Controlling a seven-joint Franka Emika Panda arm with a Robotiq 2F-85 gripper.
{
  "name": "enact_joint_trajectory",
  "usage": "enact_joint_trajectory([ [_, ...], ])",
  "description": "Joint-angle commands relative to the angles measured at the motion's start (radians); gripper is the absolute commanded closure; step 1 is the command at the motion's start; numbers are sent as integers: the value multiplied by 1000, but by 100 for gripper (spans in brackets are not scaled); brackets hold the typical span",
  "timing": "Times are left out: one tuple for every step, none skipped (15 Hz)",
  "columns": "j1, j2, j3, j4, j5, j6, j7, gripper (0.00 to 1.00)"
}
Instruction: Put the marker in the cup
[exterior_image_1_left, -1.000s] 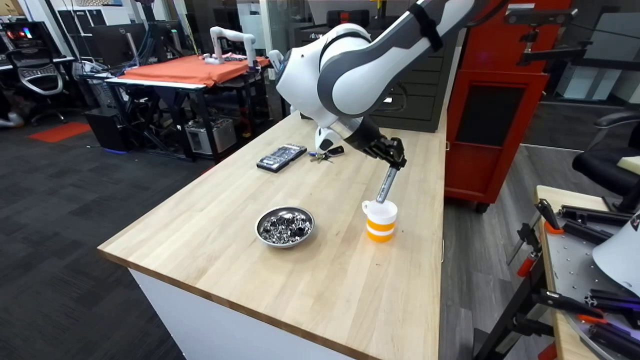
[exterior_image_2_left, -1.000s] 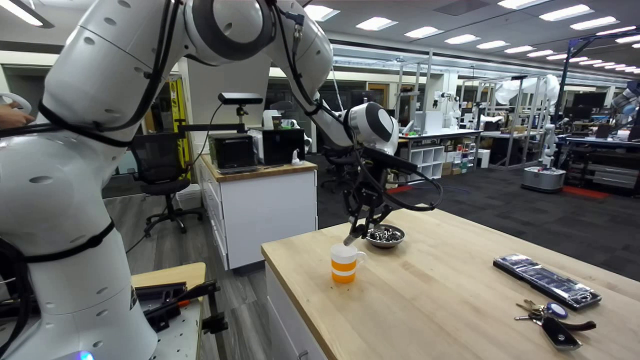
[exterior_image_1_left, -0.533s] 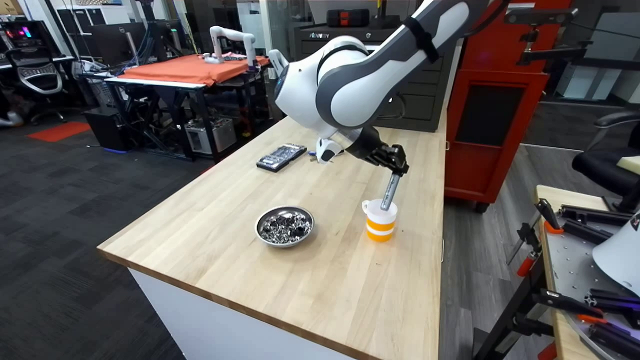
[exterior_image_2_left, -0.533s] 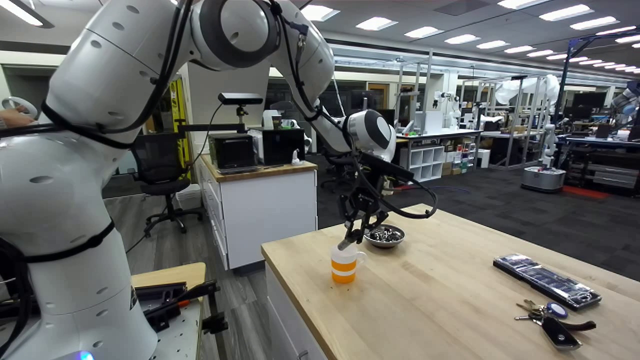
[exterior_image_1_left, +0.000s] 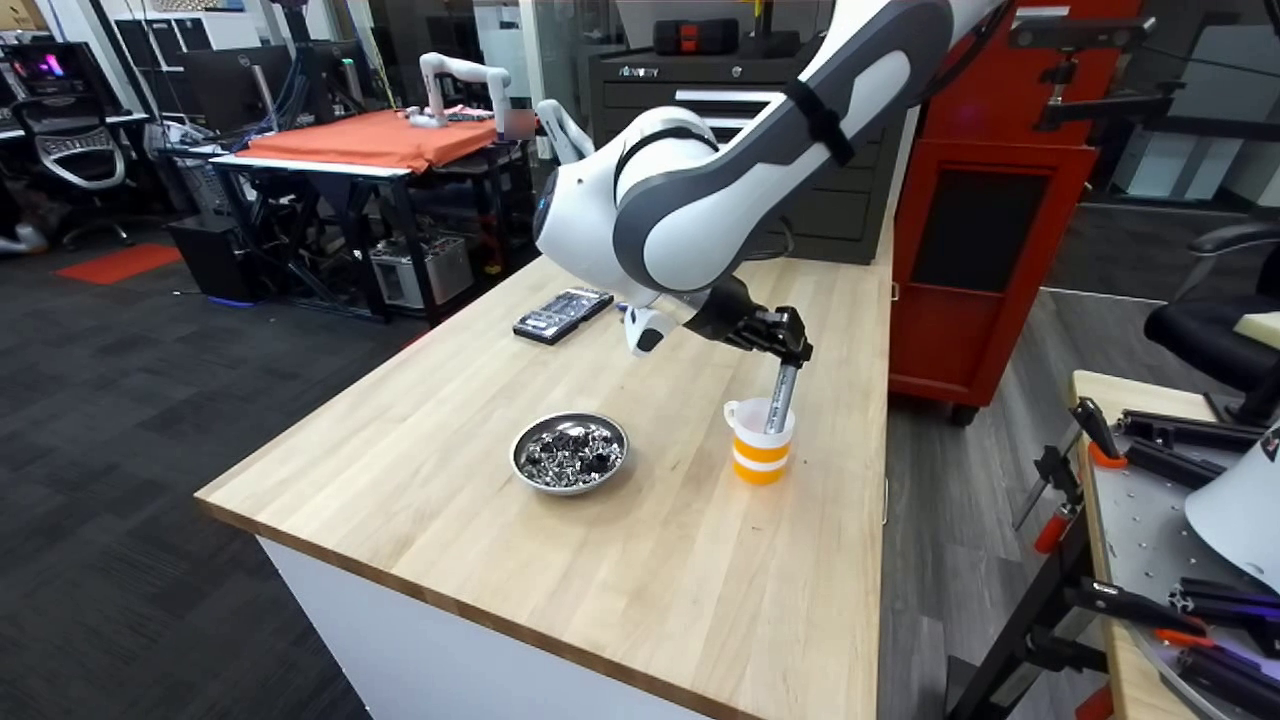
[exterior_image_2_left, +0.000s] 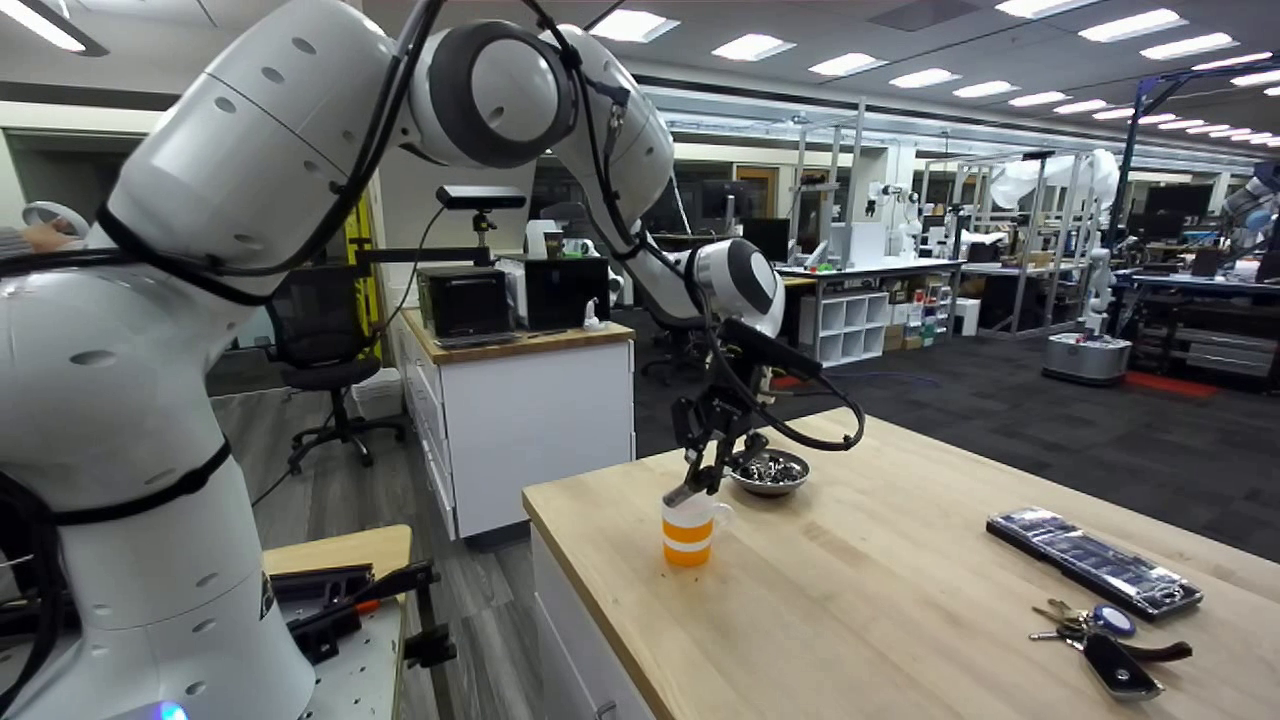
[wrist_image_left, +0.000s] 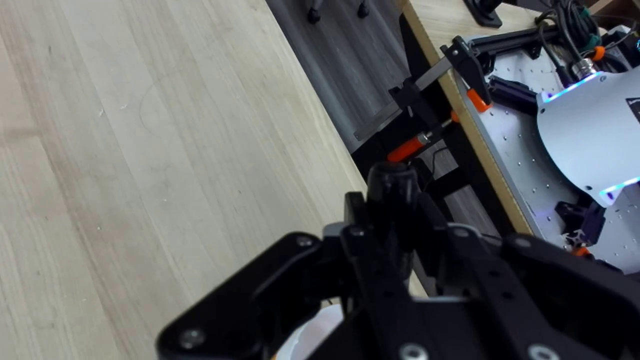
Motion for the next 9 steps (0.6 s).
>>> enact_joint_trajectory([
  [17, 48, 1, 76, -30, -61, -41, 94],
  [20, 59, 0, 89, -33, -69, -49, 94],
  [22, 67, -1, 96, -34, -75, -54, 94],
  [23, 76, -1, 107, -36, -81, -60, 94],
  [25, 83, -2, 115, -38, -84, -65, 94],
  [26, 89, -2, 123, -39, -86, -68, 94],
  [27, 94, -2, 129, -39, -87, -70, 94],
  [27, 100, -2, 136, -38, -89, -73, 94],
  [28, 105, -3, 142, -38, -92, -74, 94],
])
